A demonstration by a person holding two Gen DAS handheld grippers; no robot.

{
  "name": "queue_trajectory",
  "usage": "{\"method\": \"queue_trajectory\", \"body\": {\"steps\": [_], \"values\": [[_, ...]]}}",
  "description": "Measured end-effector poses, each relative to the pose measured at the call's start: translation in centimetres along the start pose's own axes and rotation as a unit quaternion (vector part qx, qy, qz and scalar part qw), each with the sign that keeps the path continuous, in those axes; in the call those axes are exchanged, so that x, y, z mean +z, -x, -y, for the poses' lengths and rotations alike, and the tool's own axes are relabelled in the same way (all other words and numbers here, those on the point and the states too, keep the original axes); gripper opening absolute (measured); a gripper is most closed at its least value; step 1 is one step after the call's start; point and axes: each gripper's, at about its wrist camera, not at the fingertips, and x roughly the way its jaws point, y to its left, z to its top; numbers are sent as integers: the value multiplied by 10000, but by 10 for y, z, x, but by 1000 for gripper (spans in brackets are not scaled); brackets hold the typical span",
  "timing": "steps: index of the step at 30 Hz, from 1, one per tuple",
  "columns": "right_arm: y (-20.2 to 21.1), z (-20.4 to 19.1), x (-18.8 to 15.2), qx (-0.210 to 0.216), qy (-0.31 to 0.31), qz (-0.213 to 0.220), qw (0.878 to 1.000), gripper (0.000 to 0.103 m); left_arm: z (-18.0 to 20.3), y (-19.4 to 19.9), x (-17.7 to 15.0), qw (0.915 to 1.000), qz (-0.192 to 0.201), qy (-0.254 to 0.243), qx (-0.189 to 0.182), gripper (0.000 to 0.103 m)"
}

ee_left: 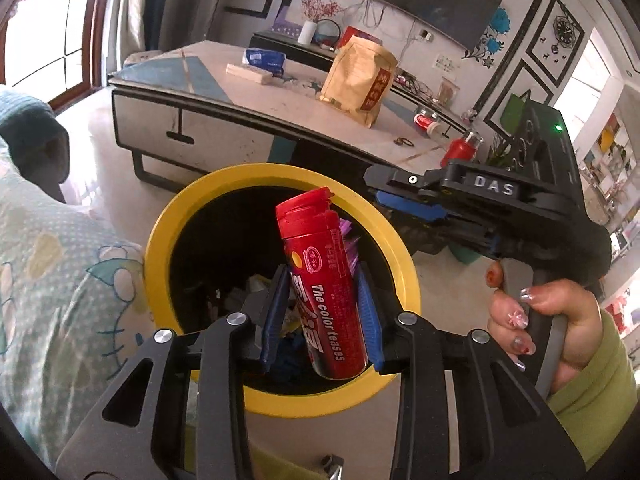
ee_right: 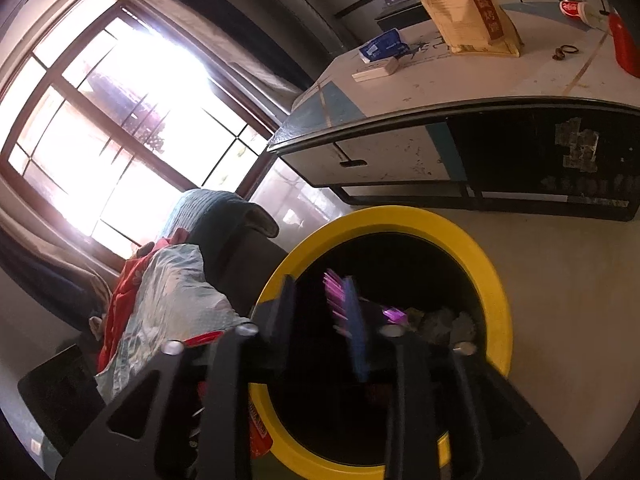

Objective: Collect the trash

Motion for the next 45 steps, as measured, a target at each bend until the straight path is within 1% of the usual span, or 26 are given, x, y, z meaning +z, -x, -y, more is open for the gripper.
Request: {"method": "queue_trajectory", "body": {"steps": [2,4,5,6,7,8,10,11,12,13,14,15,16,18,20,21,25,30,34,39,42,45], "values": [[2,2,-1,-4,-32,5,10000,34,1,0,1,10000,7,-7,9,27],[7,3,-1,-10,-40,33,10000,36,2,1,2,10000,16,-6,10,37],[11,2,-2,-31,-13,66,10000,40,2,3,2,10000,40,-14,15,41],[15,1,-2,-83,38,107,9999,45,3,5,3,10000,61,-19,34,47],[19,-1,-3,-156,110,165,9997,47,3,7,3,9999,84,-12,58,51],[24,-3,-4,-221,191,227,9993,51,2,11,3,9999,115,8,78,53],[36,-13,-7,-348,437,378,9977,57,1,20,3,9997,195,28,167,65],[42,-19,-9,-400,556,456,9966,65,0,25,3,9995,236,32,229,67],[46,-22,-11,-453,648,526,9955,69,-1,29,3,9993,273,46,261,73],[50,-27,-13,-508,740,607,9941,76,-2,34,2,9991,311,71,287,77],[55,-32,-15,-550,817,683,9928,81,-4,40,2,9988,356,109,322,80],[59,-37,-18,-585,885,764,9914,84,-7,46,1,9983,400,164,384,84],[63,-42,-21,-609,919,834,9904,88,-9,51,1,9979,425,205,439,86],[67,-48,-25,-605,918,927,9896,90,-16,63,-2,9968,507,294,538,88],[68,-55,-28,-589,979,931,9891,92,-23,76,-5,9951,593,379,694,89],[68,-61,-31,-633,1046,920,9882,93,-25,80,-5,9944,616,398,765,92],[72,-80,-42,-652,1369,956,9838,96,-36,107,-12,9908,823,496,958,92],[79,-106,-58,-702,1662,1080,9777,96,-51,140,-22,9850,1077,673,1169,92],[81,-124,-75,-686,1928,1196,9715,97,-58,168,-35,9794,1260,713,1408,92],[80,-157,-100,-609,2410,1295,9599,97,-68,201,-52,9713,1452,813,1697,92],[80,-177,-115,-481,2747,1419,9498,97,-72,219,-65,9665,1522,784,1912,92],[81,-192,-127,-387,3005,1519,9408,97,-76,234,-77,9631,1586,837,2005,92]]}}
